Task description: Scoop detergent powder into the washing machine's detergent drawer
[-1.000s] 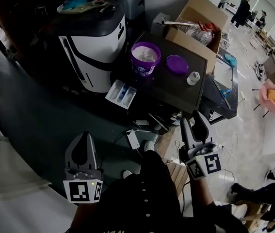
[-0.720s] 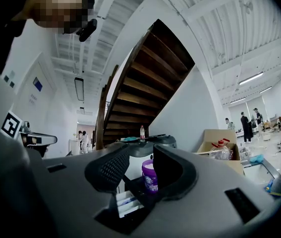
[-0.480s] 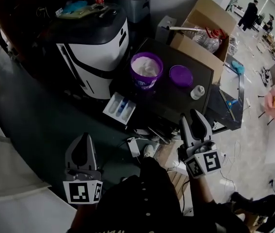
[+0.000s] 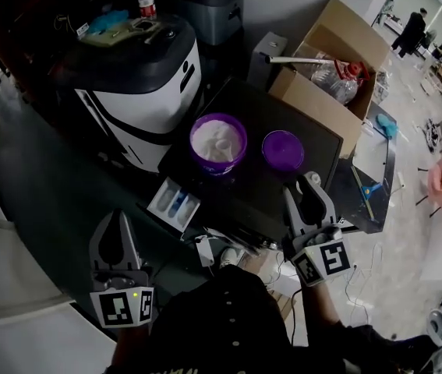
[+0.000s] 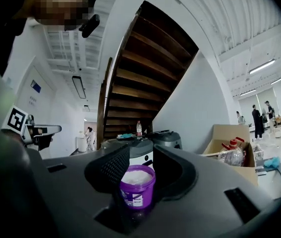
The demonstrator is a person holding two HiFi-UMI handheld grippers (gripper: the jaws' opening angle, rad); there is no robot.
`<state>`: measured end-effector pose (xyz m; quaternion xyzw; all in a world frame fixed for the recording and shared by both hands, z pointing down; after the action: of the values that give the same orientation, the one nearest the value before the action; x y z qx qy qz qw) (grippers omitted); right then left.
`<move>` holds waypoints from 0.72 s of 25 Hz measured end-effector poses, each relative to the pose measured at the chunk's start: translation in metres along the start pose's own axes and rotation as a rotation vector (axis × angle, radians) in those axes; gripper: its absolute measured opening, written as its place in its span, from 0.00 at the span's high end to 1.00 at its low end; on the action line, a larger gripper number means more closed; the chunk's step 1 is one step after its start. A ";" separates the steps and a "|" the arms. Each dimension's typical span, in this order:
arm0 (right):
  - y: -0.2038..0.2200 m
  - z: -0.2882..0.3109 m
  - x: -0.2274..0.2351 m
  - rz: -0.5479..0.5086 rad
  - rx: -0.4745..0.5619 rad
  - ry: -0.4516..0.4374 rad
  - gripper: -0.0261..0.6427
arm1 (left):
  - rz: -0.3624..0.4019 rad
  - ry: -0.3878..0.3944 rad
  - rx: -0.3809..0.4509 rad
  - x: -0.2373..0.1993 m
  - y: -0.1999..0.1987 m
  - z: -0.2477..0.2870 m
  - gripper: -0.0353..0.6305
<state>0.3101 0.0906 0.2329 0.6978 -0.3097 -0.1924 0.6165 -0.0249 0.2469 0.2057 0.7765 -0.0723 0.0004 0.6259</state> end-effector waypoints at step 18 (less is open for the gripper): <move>0.054 0.099 0.028 0.020 -0.353 -0.166 0.74 | 0.075 0.017 0.008 -0.003 0.023 0.087 0.94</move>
<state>0.2556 -0.0046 0.2730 0.5573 -0.3279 -0.2945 0.7037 -0.0384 0.1584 0.2088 0.7759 -0.0957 0.0308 0.6228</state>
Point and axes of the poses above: the fingertips, and each gripper's own axes: z forward along the fingers, x to its right, y out of its underside, the point moved 10 cm from there along -z, backward along the fingers, and after that the axes turned 8 degrees about x, right-handed, at the moved point
